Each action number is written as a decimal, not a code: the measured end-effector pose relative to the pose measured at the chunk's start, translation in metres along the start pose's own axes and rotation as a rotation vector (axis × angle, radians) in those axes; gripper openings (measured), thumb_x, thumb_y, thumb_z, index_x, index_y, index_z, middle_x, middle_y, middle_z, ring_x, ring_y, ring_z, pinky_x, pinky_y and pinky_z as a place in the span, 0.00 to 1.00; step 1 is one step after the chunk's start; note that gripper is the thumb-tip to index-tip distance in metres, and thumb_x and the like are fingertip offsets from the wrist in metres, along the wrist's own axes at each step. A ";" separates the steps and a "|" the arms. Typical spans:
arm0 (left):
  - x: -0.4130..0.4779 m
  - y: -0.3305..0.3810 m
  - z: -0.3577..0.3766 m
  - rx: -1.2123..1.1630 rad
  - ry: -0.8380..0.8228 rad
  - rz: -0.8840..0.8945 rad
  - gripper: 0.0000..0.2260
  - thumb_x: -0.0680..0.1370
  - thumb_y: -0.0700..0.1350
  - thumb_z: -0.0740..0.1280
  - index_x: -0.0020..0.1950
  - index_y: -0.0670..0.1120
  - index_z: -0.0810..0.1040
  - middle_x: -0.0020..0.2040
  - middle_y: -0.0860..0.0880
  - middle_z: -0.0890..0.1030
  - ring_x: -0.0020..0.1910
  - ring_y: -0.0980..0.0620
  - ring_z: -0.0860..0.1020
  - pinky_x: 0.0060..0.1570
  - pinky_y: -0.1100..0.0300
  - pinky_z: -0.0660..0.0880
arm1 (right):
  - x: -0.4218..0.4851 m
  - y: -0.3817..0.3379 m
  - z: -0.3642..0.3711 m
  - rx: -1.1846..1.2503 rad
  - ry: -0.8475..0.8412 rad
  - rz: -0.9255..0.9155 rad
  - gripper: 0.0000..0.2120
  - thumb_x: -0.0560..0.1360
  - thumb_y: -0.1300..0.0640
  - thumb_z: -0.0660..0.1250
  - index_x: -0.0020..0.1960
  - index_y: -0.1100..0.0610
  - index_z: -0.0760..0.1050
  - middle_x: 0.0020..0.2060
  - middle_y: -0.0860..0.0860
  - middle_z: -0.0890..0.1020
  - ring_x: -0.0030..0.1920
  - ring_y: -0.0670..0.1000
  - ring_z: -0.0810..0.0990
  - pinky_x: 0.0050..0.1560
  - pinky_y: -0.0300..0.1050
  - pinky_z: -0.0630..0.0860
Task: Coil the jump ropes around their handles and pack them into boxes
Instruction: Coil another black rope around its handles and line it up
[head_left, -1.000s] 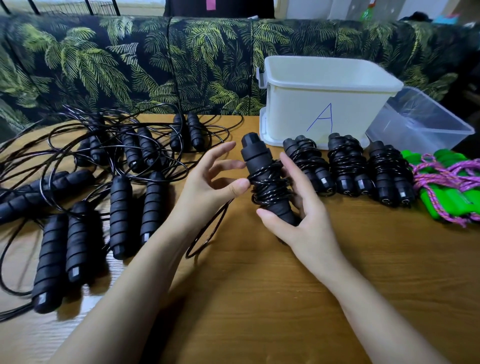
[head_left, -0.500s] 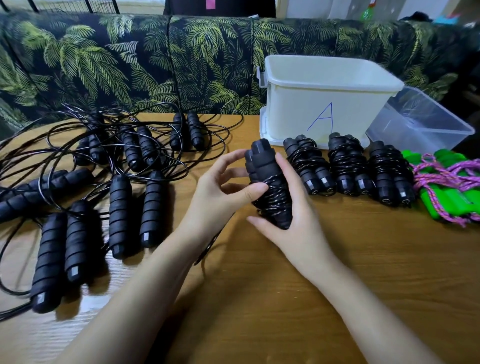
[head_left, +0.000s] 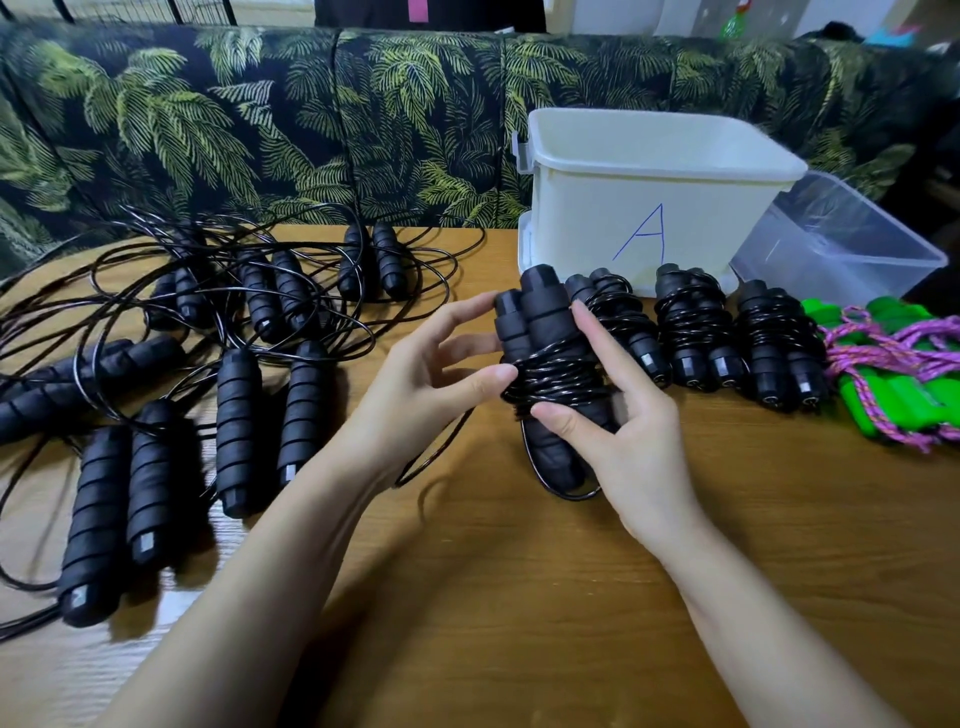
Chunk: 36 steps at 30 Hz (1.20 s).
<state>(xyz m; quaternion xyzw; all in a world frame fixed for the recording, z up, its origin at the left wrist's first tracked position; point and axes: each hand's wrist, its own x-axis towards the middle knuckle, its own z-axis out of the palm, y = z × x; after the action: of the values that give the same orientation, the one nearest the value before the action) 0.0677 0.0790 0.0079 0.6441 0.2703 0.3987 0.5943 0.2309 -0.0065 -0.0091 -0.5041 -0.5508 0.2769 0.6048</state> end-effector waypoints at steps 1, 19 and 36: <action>0.000 0.001 0.000 0.007 0.011 0.009 0.25 0.73 0.42 0.73 0.69 0.48 0.72 0.54 0.47 0.84 0.52 0.53 0.82 0.55 0.58 0.78 | 0.000 0.001 0.000 0.028 -0.013 0.010 0.35 0.69 0.60 0.75 0.71 0.40 0.67 0.67 0.39 0.76 0.68 0.43 0.74 0.70 0.48 0.71; -0.004 -0.004 0.015 0.121 0.300 0.084 0.24 0.67 0.46 0.77 0.60 0.42 0.78 0.38 0.50 0.84 0.36 0.53 0.82 0.40 0.55 0.81 | -0.008 0.002 0.014 -1.033 -0.050 -0.038 0.52 0.64 0.25 0.59 0.80 0.45 0.44 0.78 0.48 0.60 0.74 0.53 0.65 0.51 0.51 0.79; 0.001 0.000 -0.005 -0.022 0.047 -0.018 0.32 0.66 0.41 0.76 0.70 0.51 0.72 0.49 0.54 0.82 0.45 0.52 0.80 0.49 0.59 0.79 | -0.002 0.011 0.005 -0.286 0.002 -0.022 0.44 0.62 0.54 0.78 0.76 0.47 0.66 0.70 0.44 0.73 0.71 0.46 0.71 0.70 0.49 0.69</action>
<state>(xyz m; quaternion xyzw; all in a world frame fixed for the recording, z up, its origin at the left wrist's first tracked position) 0.0642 0.0819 0.0080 0.6257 0.2855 0.4114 0.5982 0.2281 -0.0034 -0.0203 -0.5795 -0.5895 0.1884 0.5302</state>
